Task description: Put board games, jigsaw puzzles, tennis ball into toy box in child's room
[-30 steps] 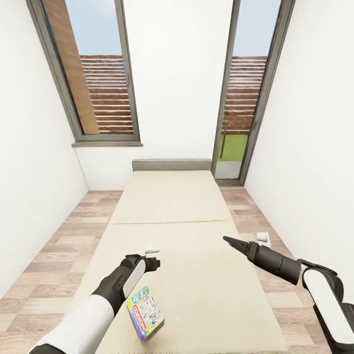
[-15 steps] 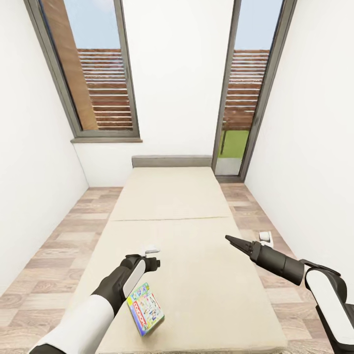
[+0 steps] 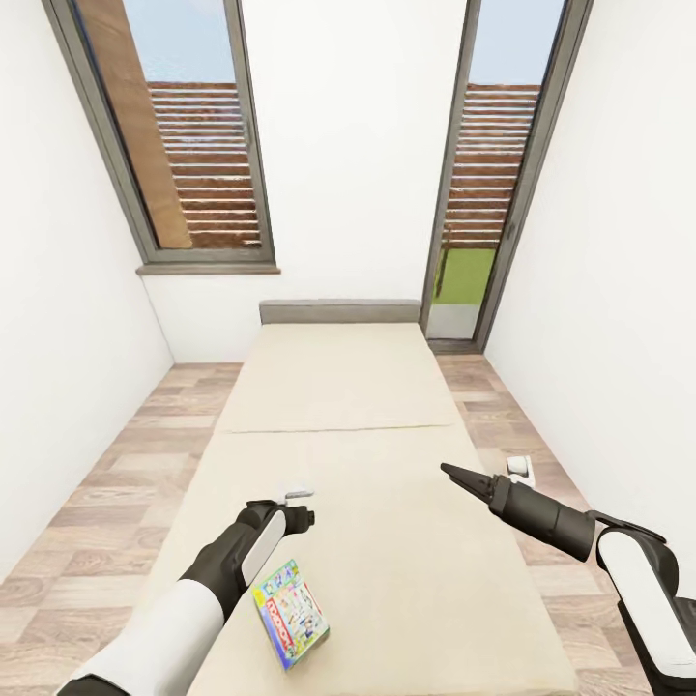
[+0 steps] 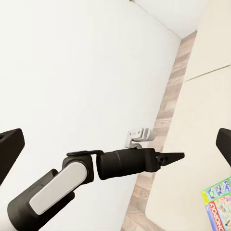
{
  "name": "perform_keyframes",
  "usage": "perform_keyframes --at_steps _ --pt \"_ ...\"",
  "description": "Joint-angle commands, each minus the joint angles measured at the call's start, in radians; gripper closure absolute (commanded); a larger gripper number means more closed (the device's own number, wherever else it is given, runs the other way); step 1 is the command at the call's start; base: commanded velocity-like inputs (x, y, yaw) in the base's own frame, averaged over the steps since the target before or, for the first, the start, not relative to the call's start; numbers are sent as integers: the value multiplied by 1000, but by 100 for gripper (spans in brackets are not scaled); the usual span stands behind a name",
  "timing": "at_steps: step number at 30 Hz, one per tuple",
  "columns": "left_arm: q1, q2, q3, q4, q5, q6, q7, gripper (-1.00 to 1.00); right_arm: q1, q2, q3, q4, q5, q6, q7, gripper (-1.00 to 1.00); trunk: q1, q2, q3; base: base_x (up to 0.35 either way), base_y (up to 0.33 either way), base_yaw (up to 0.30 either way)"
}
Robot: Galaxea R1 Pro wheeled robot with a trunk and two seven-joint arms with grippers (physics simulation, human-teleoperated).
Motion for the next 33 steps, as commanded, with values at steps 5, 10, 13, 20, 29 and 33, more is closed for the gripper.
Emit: perform_keyframes --at_steps 5,10,13,20,29,33 --pt "-1 1 -5 -1 11 3 10 -100 -1 1 -1 0 4 5 4 -100 1 -2 -10 40 28 0" --pt "-1 3 -4 -1 11 3 10 -100 -1 2 2 0 4 5 4 -100 1 -2 -18 10 7 0" --pt "-1 4 -4 -1 10 3 10 -100 -1 3 3 0 4 5 4 -100 1 -2 -23 13 13 0" --pt "-1 4 -4 -1 9 2 10 -100 -1 2 3 0 4 5 3 -100 1 -2 -35 112 77 0" --pt "-1 5 -4 2 10 -11 10 -100 -1 3 4 0 4 5 2 -100 1 -2 -49 25 14 0" --pt "-1 6 -2 20 10 -51 10 -100 -1 3 5 0 4 5 1 -100 1 -2 -56 3 2 0"
